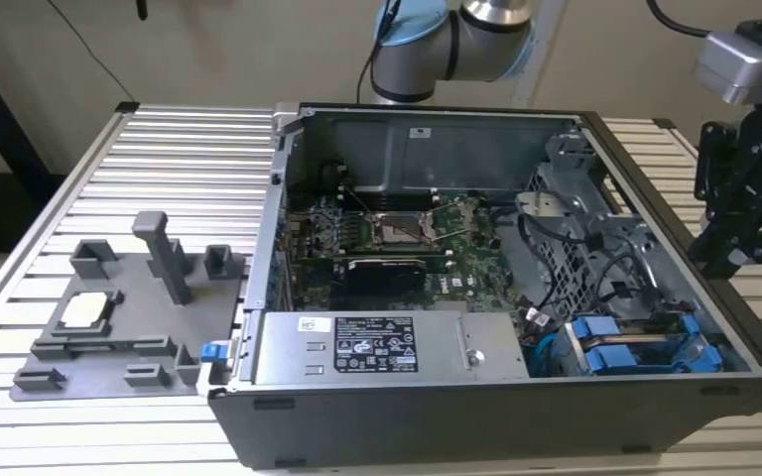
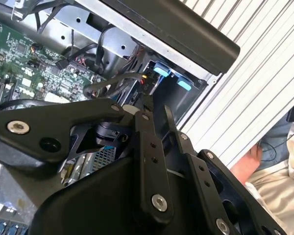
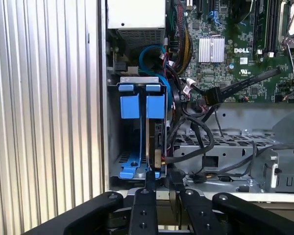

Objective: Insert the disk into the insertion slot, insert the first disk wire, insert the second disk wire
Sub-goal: 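Insert the first disk wire, then insert the second disk wire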

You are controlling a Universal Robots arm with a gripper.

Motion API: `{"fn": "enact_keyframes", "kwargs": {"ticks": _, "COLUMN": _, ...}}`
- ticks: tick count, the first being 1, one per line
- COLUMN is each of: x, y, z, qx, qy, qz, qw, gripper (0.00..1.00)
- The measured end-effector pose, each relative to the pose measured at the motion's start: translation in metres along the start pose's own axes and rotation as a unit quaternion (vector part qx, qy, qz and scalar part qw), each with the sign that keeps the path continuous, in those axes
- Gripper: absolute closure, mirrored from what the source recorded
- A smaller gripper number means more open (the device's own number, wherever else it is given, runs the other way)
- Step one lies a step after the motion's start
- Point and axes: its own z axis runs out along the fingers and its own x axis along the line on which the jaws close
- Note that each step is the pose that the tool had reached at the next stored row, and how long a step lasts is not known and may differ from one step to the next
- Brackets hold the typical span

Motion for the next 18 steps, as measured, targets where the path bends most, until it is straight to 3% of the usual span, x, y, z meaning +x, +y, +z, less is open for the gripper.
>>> {"fn": "enact_keyframes", "kwargs": {"ticks": 10, "x": -0.0405, "y": 0.0006, "z": -0.0011, "qx": 0.0000, "qy": -0.0002, "qz": 0.000, "qw": 1.0000, "gripper": 0.74}}
{"fn": "enact_keyframes", "kwargs": {"ticks": 13, "x": -0.0451, "y": 0.0056, "z": -0.0013, "qx": 0.0000, "qy": -0.0003, "qz": 0.000, "qw": 1.0000, "gripper": 0.74}}
{"fn": "enact_keyframes", "kwargs": {"ticks": 18, "x": -0.0469, "y": 0.0238, "z": -0.0013, "qx": 0.0000, "qy": -0.0002, "qz": 0.000, "qw": 1.0000, "gripper": 0.74}}
